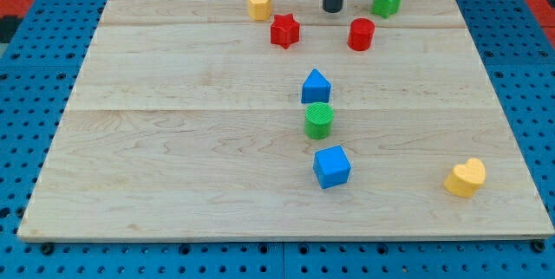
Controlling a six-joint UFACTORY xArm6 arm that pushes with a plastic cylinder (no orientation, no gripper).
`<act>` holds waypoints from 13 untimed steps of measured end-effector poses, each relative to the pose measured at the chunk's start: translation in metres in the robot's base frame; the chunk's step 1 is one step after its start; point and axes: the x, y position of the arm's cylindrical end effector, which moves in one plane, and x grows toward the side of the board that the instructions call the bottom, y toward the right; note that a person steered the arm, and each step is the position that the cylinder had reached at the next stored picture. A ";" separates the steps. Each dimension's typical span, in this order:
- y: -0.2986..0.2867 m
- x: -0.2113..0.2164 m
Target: Put the hexagon into heart on the top side
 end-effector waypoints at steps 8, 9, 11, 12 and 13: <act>-0.088 0.109; -0.104 0.093; 0.018 0.161; 0.054 0.189; 0.049 0.164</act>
